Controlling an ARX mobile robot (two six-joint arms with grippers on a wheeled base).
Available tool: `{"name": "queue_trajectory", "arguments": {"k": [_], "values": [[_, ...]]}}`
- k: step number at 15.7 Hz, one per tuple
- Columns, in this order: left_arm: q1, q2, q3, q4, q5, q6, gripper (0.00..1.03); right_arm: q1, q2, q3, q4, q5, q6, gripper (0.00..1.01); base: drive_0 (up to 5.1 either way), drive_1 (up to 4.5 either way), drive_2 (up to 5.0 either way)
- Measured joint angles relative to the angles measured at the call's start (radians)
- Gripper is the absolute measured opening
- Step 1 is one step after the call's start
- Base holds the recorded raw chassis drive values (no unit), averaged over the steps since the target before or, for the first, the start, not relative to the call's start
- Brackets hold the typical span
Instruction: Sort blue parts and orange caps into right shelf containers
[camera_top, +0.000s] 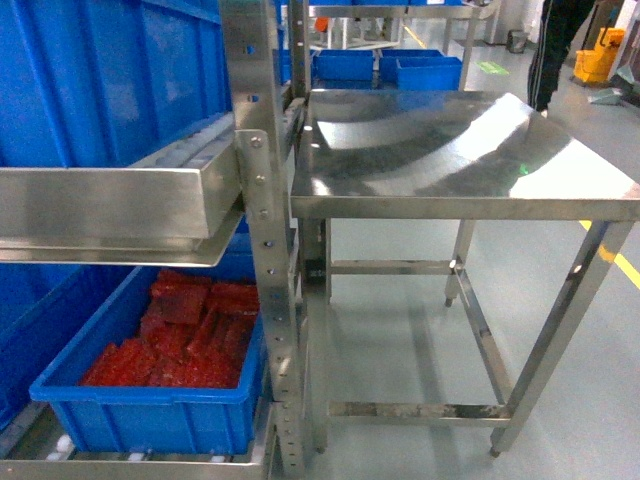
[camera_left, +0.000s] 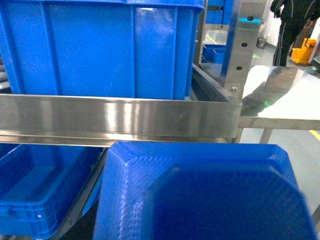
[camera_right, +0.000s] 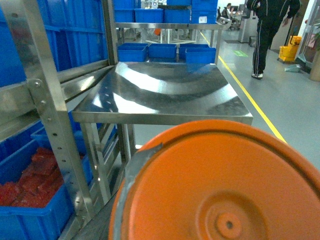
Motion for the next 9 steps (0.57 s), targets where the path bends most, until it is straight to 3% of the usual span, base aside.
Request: {"name": "queue_trajectory", "arguments": {"k": [9], "values": [[0.000,0.000,0.000,0.002,0.000,0.000,0.42,0.000,0.000,0.000,0.003,0.000,0.000,0.43,-5.0,2.41,2.4]]}}
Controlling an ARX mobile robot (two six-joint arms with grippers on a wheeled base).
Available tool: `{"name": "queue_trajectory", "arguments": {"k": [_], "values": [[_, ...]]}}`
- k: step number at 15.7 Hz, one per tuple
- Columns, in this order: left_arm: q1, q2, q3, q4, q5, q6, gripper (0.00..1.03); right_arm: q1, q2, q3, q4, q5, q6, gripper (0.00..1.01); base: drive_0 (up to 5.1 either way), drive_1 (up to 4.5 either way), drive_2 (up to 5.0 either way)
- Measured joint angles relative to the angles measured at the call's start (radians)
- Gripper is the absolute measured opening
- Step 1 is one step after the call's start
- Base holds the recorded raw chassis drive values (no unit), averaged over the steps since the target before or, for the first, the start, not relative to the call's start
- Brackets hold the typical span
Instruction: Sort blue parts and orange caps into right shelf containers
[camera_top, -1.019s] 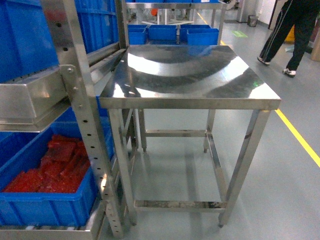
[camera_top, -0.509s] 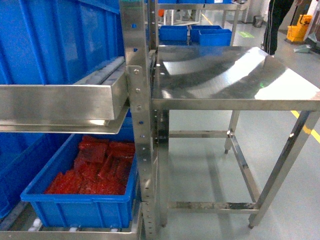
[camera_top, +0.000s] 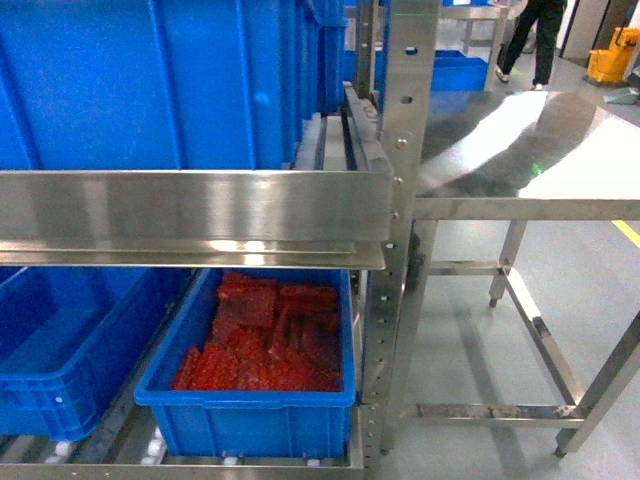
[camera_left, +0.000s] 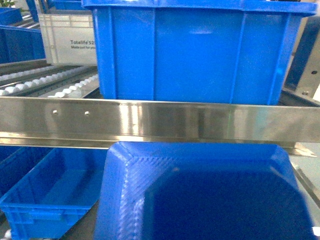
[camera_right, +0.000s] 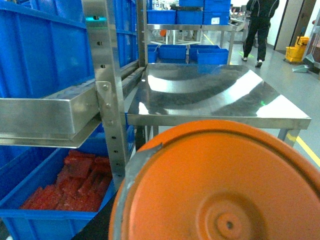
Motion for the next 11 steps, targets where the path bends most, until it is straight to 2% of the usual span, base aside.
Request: {"name": "queue_trajectory", "arguments": {"k": [11], "values": [[0.000,0.000,0.000,0.000,0.000,0.000,0.42,0.000,0.000,0.000,0.001,0.000,0.000,0.43,-5.0,2.42,2.4]]}}
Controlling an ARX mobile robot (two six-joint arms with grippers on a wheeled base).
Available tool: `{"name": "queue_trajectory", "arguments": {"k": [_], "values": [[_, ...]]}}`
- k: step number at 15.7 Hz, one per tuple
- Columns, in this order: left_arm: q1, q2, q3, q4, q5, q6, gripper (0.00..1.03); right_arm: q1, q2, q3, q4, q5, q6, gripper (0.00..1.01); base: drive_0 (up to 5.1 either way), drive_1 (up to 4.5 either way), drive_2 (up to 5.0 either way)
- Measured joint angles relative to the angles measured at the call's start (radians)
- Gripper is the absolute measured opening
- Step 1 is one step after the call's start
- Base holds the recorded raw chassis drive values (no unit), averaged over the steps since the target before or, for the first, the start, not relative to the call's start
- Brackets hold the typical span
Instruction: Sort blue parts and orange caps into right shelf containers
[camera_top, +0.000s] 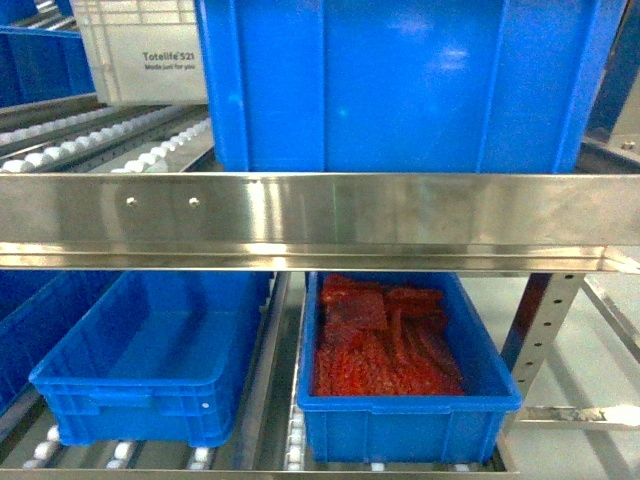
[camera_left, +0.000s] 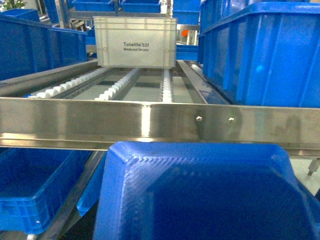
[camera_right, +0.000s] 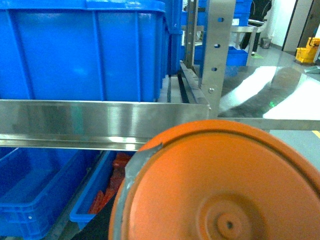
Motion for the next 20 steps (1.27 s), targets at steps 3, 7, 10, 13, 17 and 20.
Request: {"name": "queue_trajectory", "arguments": {"k": [3,7,10,13,17,20], "values": [[0.000,0.000,0.000,-0.001,0.000,0.000,0.42,0.000,0.000,0.000,0.001,0.000,0.000,0.43,-5.0,2.43,2.4],[0.000,0.000,0.000,-0.002,0.000,0.000,0.42,0.000,0.000,0.000,-0.002,0.000,0.000,0.43,-5.0,2.41,2.4],[0.000,0.000,0.000,0.000,0.000,0.000,0.42,0.000,0.000,0.000,-0.002,0.000,0.000,0.43,-5.1,2.40,2.4],[0.000,0.000,0.000,-0.001,0.000,0.000,0.42,0.000,0.000,0.000,-0.002,0.000,0.000,0.43,-5.0,2.43,2.4],[0.000,0.000,0.000,-0.002,0.001,0.000,0.42,0.000,0.000,0.000,-0.002,0.000,0.000,0.43,-5.0,2.46,2.5],[0.000,0.000,0.000,0.001,0.000,0.000,0.42,0.000,0.000,0.000,-0.002,0.001,0.000,0.43,-4.9,2.60,2.6]]}}
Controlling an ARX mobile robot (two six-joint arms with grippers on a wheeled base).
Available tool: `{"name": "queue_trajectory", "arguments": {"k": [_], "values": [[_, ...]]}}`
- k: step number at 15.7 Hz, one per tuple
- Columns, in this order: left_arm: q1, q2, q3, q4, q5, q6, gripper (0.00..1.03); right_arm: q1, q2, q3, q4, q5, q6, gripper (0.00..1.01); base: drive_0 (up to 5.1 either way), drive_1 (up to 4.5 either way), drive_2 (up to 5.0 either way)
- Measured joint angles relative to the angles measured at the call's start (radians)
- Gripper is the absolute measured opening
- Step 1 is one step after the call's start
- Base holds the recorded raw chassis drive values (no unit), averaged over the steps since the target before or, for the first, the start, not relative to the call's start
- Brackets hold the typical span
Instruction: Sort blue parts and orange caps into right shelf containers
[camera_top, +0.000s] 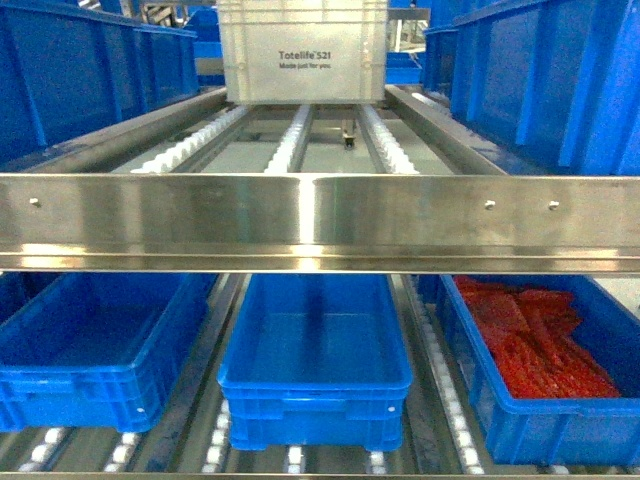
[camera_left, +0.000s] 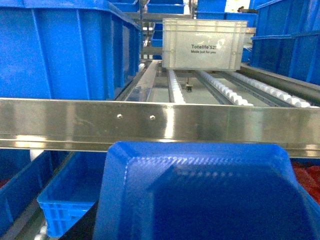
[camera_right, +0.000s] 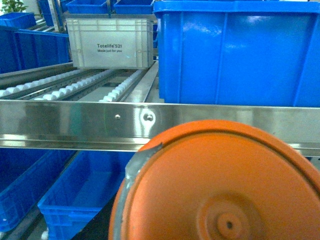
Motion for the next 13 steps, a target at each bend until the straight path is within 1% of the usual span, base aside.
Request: {"name": "queue_trajectory", "arguments": {"k": [13], "values": [[0.000,0.000,0.000,-0.002,0.000,0.000,0.42,0.000,0.000,0.000,0.001,-0.001,0.000,0.43,-5.0,2.47,2.5]]}}
